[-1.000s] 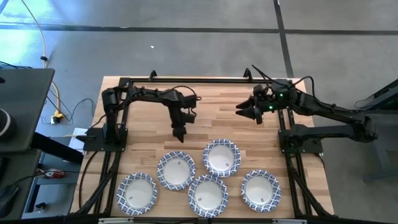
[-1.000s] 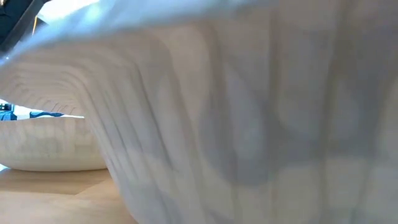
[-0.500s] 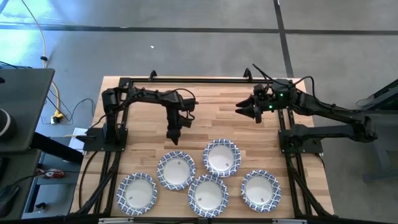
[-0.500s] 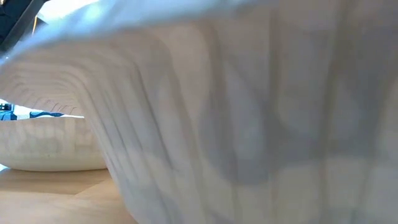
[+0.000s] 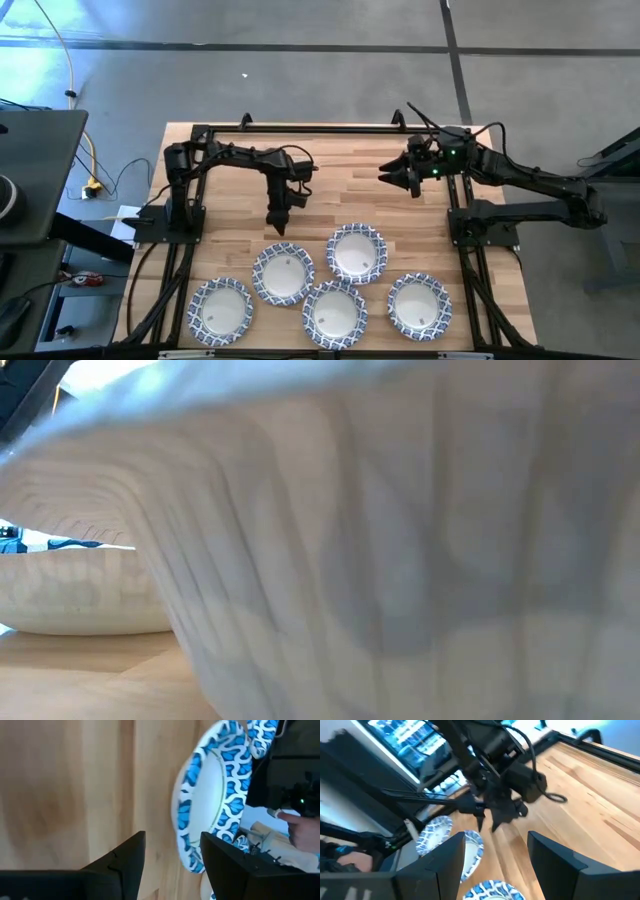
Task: Nest bowls inside each other
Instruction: Stack the white patterned bowl on top of the other white patterned bowls
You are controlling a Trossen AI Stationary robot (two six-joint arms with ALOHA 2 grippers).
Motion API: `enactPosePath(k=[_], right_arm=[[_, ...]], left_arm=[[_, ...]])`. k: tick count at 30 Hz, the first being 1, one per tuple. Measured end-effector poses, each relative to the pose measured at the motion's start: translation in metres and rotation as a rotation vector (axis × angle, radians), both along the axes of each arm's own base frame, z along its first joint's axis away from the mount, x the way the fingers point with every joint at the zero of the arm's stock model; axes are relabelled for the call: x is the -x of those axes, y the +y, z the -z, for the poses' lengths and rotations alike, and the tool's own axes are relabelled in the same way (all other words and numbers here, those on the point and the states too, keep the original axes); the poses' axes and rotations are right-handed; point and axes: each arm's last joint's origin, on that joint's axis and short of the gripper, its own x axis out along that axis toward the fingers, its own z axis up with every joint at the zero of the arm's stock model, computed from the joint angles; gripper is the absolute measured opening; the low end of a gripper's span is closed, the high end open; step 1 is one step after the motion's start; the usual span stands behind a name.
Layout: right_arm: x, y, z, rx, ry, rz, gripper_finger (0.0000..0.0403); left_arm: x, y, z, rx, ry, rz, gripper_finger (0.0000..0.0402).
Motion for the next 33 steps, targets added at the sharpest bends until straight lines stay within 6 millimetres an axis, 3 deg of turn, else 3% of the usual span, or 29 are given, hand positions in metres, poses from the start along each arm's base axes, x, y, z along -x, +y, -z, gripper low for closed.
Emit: enactPosePath(k=[11,25,33], right_arm=[[0.002,0.002,-0.029,0.084,-0.285,-0.145,0.0206],[0.038,0.013,-0.054,0.179,-0.451,-0.127,0.0206],[0.045,0.012,-0.057,0.187,-0.47,-0.103,0.0206]], left_arm=[[-0.005,-0.01,0.0,-0.002,-0.011,0.031,0.0177],[0.001,-0.02,0.019,0.036,-0.005,-0.003,0.0175],[0.0,-0.02,0.018,0.069,-0.024,-0.008,0.0131]])
